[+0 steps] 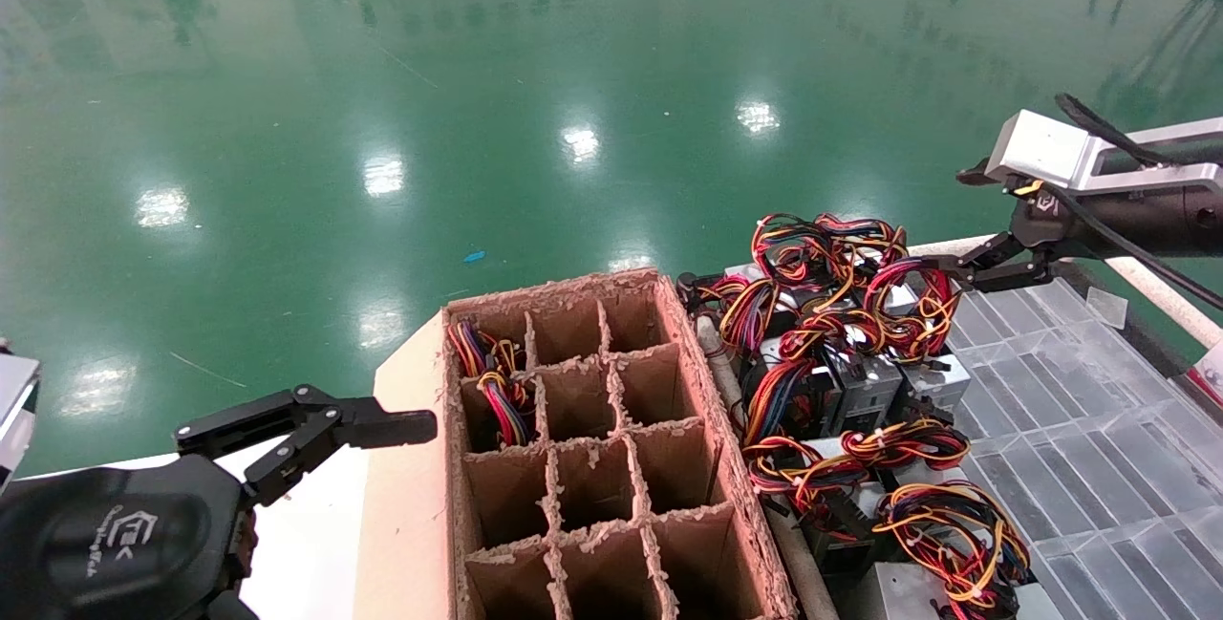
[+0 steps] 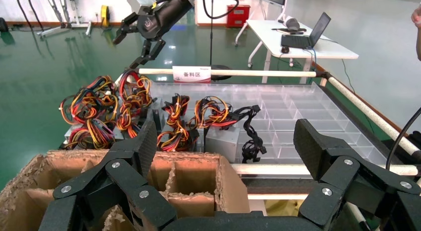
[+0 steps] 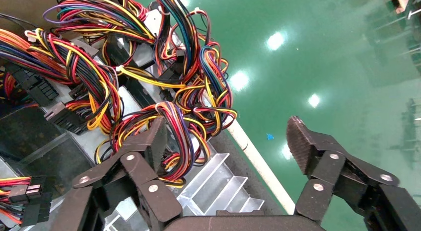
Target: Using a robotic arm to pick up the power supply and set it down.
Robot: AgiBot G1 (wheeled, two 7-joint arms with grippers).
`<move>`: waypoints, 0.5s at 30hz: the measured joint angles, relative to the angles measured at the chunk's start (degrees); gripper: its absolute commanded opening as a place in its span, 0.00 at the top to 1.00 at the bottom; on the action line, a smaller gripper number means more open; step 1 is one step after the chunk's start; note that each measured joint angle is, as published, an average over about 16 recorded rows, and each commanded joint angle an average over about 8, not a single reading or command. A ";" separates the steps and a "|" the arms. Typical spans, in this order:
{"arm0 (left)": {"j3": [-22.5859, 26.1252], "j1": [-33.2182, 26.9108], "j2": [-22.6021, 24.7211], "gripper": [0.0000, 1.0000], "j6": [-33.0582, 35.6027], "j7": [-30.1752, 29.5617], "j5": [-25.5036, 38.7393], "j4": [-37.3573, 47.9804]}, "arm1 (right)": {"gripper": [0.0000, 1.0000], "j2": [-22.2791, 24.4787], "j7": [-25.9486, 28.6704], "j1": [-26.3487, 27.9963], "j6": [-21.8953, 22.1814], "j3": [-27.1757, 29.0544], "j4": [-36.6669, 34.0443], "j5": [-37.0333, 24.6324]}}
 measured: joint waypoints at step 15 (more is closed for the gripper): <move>0.01 -0.01 0.00 0.00 0.00 0.01 0.00 0.02 | 0.00 3.77 6.32 -10.33 -3.77 5.70 13.22 8.41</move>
